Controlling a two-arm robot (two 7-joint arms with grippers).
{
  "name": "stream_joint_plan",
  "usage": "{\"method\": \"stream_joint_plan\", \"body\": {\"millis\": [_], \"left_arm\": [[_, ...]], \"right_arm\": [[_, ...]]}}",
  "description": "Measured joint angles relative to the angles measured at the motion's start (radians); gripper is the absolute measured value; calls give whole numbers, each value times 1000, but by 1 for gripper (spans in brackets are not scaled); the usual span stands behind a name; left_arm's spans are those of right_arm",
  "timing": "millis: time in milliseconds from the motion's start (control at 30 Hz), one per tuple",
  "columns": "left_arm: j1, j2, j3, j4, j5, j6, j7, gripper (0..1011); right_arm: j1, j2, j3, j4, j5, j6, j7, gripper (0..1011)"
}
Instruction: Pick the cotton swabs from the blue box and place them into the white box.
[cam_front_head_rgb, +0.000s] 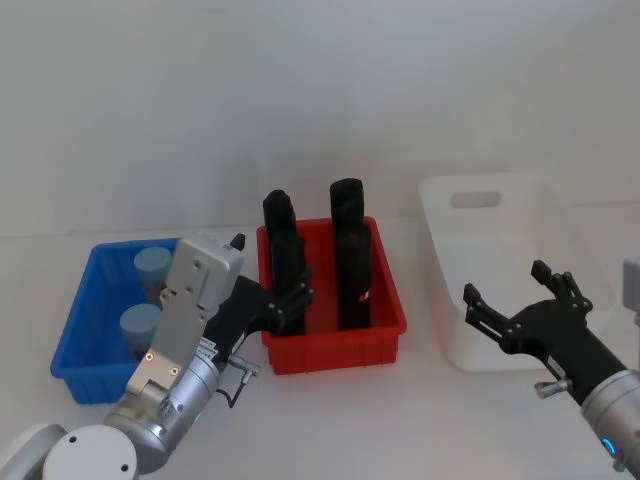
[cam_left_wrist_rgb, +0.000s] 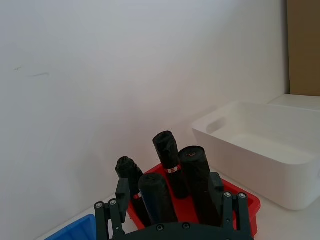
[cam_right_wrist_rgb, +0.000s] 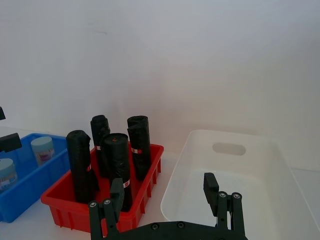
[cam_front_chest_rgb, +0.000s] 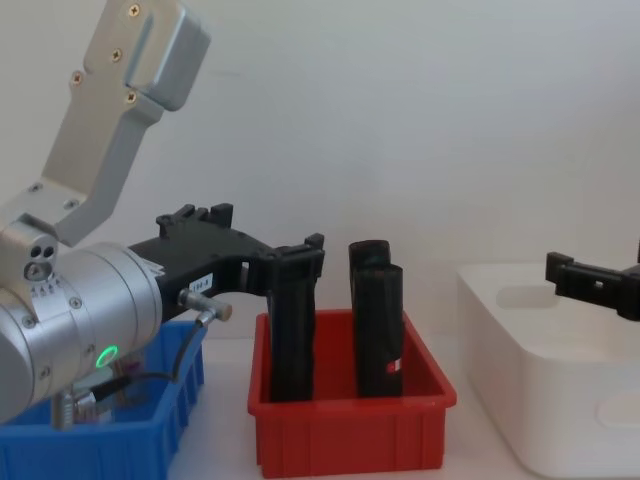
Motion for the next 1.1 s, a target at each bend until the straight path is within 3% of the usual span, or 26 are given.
{"method": "stream_joint_plan", "body": {"millis": [1100], "left_arm": [[0, 0, 0, 0, 0, 0, 0, 1000]], "right_arm": [[0, 0, 0, 0, 0, 0, 0, 1001]]}}
